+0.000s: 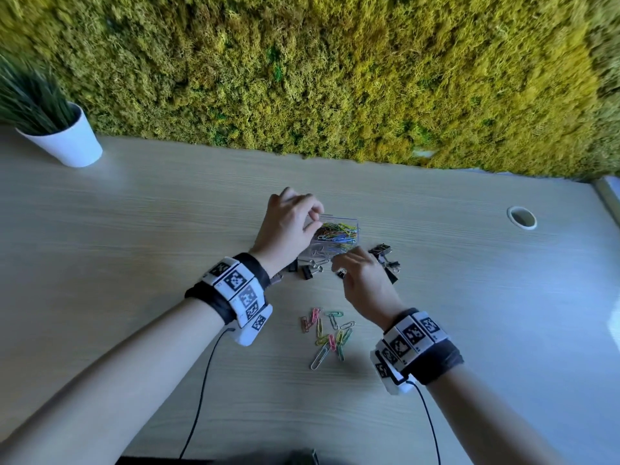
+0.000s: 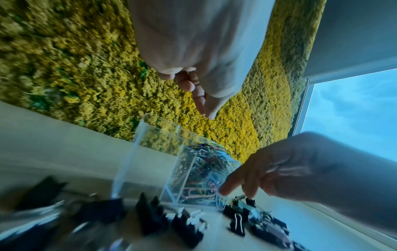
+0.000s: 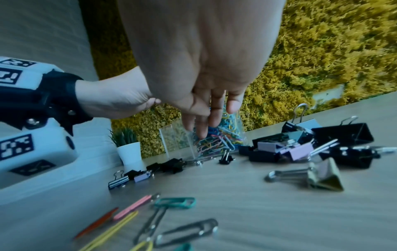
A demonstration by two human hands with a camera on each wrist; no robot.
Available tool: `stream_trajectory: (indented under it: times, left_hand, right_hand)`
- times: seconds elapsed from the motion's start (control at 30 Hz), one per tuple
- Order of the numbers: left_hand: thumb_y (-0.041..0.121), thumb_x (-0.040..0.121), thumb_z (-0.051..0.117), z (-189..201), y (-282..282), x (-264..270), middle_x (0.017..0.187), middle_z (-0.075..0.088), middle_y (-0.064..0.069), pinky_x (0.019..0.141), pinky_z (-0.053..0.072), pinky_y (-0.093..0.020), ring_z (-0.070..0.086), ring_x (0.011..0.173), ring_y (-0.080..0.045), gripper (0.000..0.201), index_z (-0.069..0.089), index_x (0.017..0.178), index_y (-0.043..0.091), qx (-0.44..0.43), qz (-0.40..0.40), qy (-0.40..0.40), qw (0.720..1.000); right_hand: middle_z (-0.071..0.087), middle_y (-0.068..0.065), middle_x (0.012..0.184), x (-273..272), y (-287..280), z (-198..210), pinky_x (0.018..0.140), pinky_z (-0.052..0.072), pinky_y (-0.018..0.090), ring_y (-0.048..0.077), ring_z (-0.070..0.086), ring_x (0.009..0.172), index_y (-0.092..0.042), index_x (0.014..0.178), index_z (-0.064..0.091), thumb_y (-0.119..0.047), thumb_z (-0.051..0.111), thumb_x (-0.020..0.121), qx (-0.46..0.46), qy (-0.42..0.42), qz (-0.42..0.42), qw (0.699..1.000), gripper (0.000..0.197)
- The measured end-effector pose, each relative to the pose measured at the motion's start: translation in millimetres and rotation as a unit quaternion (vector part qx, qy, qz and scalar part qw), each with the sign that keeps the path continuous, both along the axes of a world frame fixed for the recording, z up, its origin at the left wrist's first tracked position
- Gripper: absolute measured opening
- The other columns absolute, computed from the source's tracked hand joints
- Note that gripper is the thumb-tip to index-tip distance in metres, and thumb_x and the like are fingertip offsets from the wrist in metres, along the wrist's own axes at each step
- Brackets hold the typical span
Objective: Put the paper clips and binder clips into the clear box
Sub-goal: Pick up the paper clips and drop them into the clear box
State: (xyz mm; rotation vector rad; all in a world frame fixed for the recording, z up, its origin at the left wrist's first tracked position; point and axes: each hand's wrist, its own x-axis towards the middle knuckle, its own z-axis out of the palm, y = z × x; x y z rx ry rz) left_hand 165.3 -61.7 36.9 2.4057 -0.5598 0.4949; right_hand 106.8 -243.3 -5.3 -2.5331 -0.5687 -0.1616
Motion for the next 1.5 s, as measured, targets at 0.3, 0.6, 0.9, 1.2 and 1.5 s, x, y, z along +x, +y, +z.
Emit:
stream_trajectory:
  times: [0.3,0.6,0.9,1.2,1.5]
  left_hand:
    - [0.026,0.070,0.078,-38,35,-61,0.075,0.064,0.011,0.074,0.037,-0.033,0.047,0.077,-0.011,0.019,0.065,0.082,0.021,0.058,-0.026,0.076,0.995]
    - [0.056,0.070,0.069,-49,29,-95,0.100,0.063,0.015,0.077,0.018,-0.031,0.045,0.099,-0.012,0.042,0.062,0.100,0.028,0.254,-0.103,0.222,0.936]
    - [0.072,0.054,0.068,-49,-3,-110,0.102,0.060,0.009,0.086,0.025,-0.038,0.042,0.099,-0.016,0.072,0.053,0.106,0.024,0.313,-0.113,0.225,0.916]
    - [0.054,0.071,0.070,-40,22,-94,0.092,0.057,0.015,0.077,0.020,-0.032,0.045,0.094,-0.012,0.041,0.054,0.096,0.026,0.212,-0.043,0.195,0.957]
    - [0.070,0.062,0.064,-49,14,-103,0.103,0.060,0.009,0.084,0.022,-0.038,0.042,0.106,-0.016,0.058,0.057,0.094,0.022,0.315,-0.045,0.239,0.917]
  right_hand:
    - [0.058,-0.002,0.123,-4,5,-7,0.087,0.042,0.031,0.015,0.038,0.104,-0.020,0.106,0.057,0.011,0.036,0.069,-0.181,0.110,0.040,0.977,0.053]
    - [0.060,-0.003,0.119,-60,-16,5,0.095,0.042,0.033,0.015,0.048,0.109,-0.021,0.117,0.058,-0.007,0.059,0.079,-0.110,0.130,0.046,0.984,0.041]
    - [0.040,-0.007,0.101,-78,-12,3,0.075,0.034,0.011,0.008,0.044,0.084,-0.019,0.122,0.052,-0.042,0.077,0.066,-0.133,0.222,0.018,0.966,0.065]
    - [0.051,0.003,0.113,-48,-8,4,0.080,0.043,0.023,0.019,0.053,0.096,-0.013,0.129,0.050,-0.033,0.077,0.070,-0.113,0.189,0.009,0.975,0.068]
    - [0.053,-0.001,0.098,-39,9,2,0.064,0.029,0.007,0.009,0.046,0.079,-0.030,0.127,0.053,-0.025,0.069,0.079,-0.151,0.159,0.099,0.971,0.051]
